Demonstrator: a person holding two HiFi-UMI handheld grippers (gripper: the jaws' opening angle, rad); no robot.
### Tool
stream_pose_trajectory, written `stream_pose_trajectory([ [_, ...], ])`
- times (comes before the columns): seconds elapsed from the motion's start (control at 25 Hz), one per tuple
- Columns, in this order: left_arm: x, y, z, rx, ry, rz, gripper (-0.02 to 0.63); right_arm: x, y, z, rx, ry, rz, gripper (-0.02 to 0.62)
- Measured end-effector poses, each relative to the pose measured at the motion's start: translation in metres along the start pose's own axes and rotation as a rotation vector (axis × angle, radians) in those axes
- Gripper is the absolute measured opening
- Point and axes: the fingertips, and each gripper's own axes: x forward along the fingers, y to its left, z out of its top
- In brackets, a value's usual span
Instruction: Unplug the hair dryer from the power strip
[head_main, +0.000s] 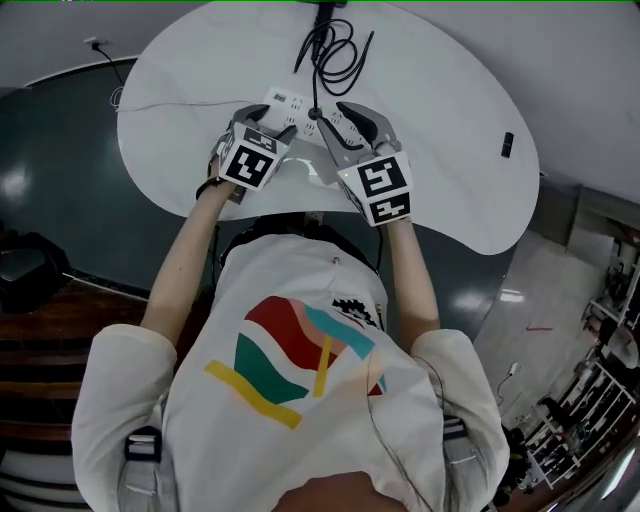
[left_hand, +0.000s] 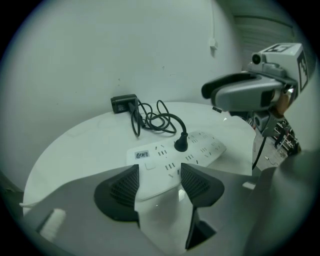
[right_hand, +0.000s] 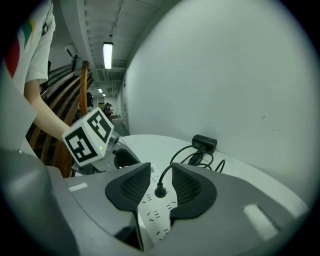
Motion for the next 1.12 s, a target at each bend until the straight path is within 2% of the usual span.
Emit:
stream_pose_trajectory([
  [0.24, -0.003, -0.002, 0.001, -0.007, 0.005, 0.000, 0.262, 0.042, 0.006, -0.039, -0.047, 0.114, 0.048, 0.148],
  [0.48, -0.001, 0.000, 0.000, -0.008, 0.009, 0.002, 0.262, 0.060, 0.007, -0.044, -0.065, 0.125, 0.052, 0.101],
  [0.64, -0.001, -0.001, 0.000, -0.009, 0.012, -0.003, 0.262, 0.069, 0.009, -0.052, -0.114, 0.150, 0.054, 0.084],
  [0.96, -0.002, -0.002, -0.001, -0.002, 0.033, -0.015, 0.262, 0.066, 0.010, -0.046, -0.055, 0.053, 0.019, 0.064],
  [1.12, -0.001, -0.003, -0.001, 0.017, 0.057, -0.016, 0.262, 0.063, 0.009, -0.044, -0.014, 0.037, 0.040, 0.061],
])
